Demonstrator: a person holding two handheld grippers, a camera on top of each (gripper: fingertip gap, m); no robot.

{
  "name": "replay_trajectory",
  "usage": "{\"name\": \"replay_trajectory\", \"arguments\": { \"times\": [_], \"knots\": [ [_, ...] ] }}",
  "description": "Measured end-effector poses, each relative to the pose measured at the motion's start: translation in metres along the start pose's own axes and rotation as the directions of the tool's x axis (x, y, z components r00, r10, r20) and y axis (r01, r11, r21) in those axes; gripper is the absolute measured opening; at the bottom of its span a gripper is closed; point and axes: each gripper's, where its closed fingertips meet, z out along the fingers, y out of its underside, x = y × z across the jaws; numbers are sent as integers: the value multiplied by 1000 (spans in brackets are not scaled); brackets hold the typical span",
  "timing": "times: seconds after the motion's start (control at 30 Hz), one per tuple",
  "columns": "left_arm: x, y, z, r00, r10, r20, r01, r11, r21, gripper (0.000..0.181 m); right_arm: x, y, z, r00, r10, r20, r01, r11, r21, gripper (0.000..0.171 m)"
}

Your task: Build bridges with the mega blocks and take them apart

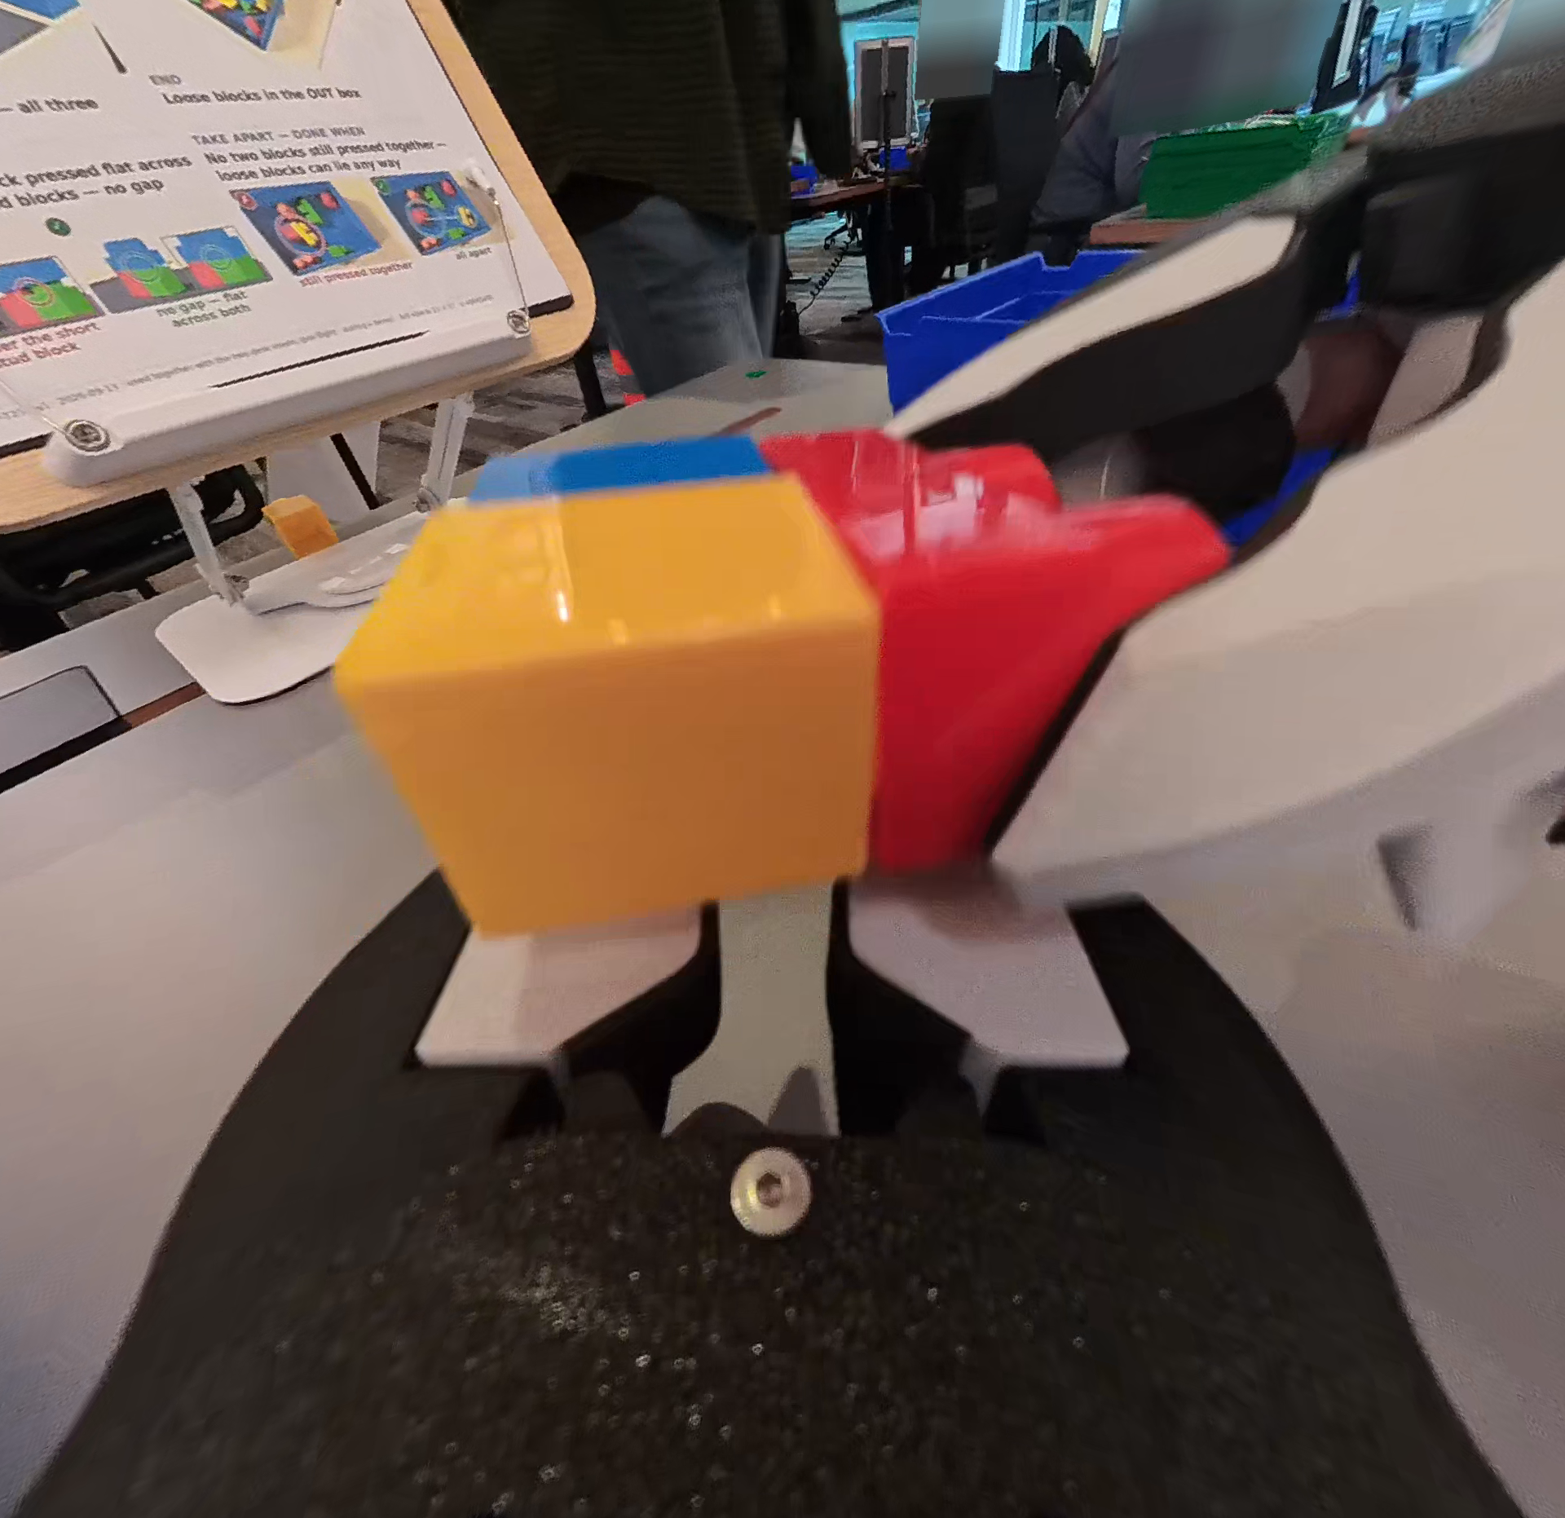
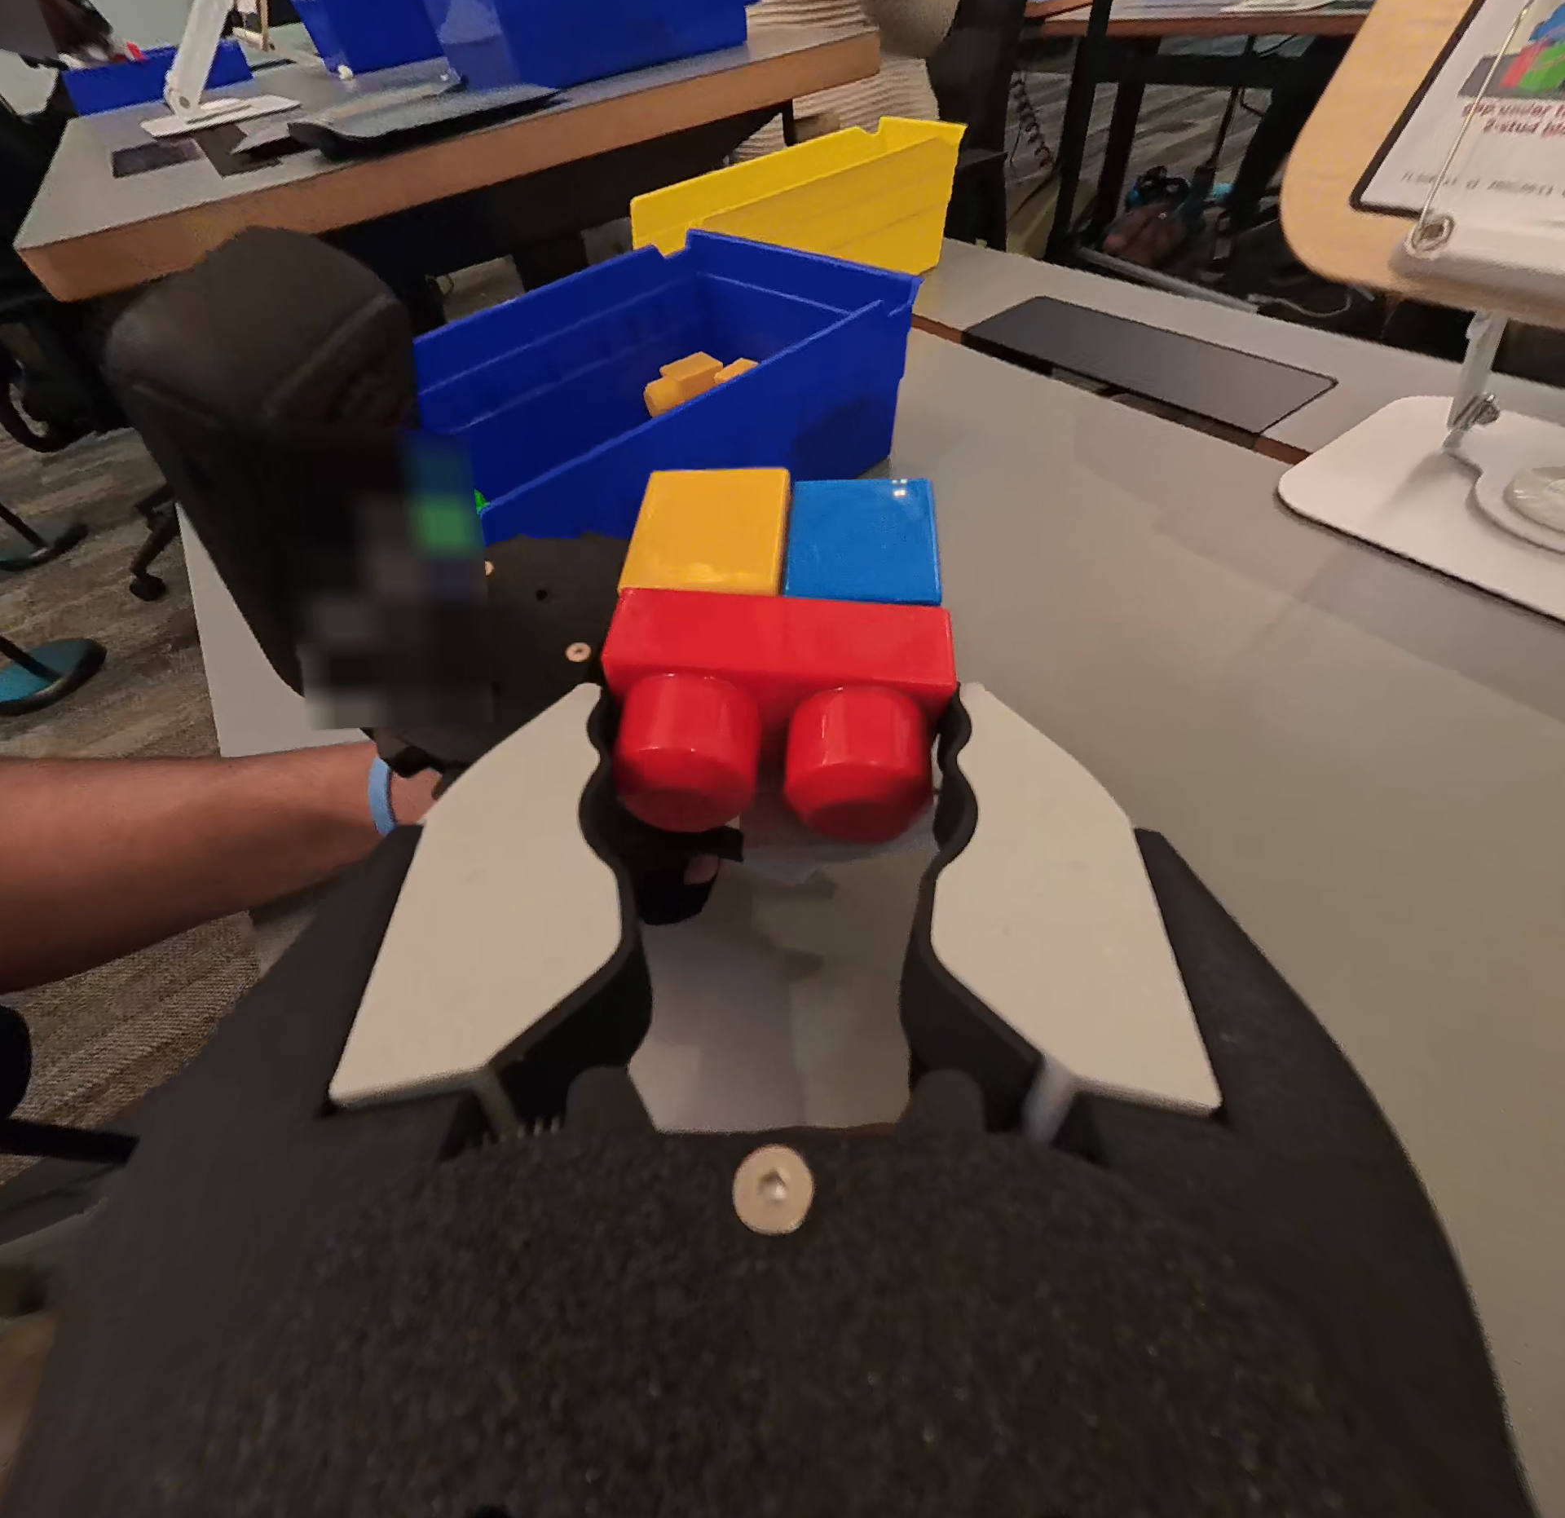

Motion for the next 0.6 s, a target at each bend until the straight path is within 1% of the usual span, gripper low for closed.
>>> {"name": "replay_trajectory", "arguments": {
  "times": [0.13,0.2,0.23,0.27,0.33,0.4,0.47,0.5,0.53,0.6],
  "knots": [
    [-10,2,-9,1000,-3,25,4,1000,-17,34,13,-13,-21,996,-94,-1,94,995,-46,72],
    [-19,2,-21,998,-19,64,20,1000,-22,40,24,-15,-38,988,-156,-21,153,984,-86,72],
    [-22,1,-29,997,-28,78,30,999,-21,45,29,-14,-48,982,-186,-32,182,977,-108,72],
    [-25,-1,-38,994,-39,107,41,999,-18,54,35,-13,-57,975,-214,-55,206,971,-125,72],
    [-40,-4,-57,966,-74,247,81,996,-20,65,48,-5,-74,960,-254,-116,231,956,-182,72],
    [-50,-5,-77,909,-148,391,160,987,2,69,59,5,-87,947,-262,-187,217,949,-229,72],
    [-54,0,-90,852,-165,496,191,982,-3,77,67,14,-96,938,-221,-266,158,958,-238,72],
    [-54,4,-94,826,-169,537,206,979,-8,78,70,18,-99,934,-196,-299,127,963,-236,72],
    [-52,6,-96,816,-180,549,221,975,-10,83,71,23,-101,930,-179,-321,105,967,-234,72],
    [-51,7,-100,794,-171,584,216,976,-8,85,73,33,-104,921,-154,-357,70,969,-238,73]
  ]
}}
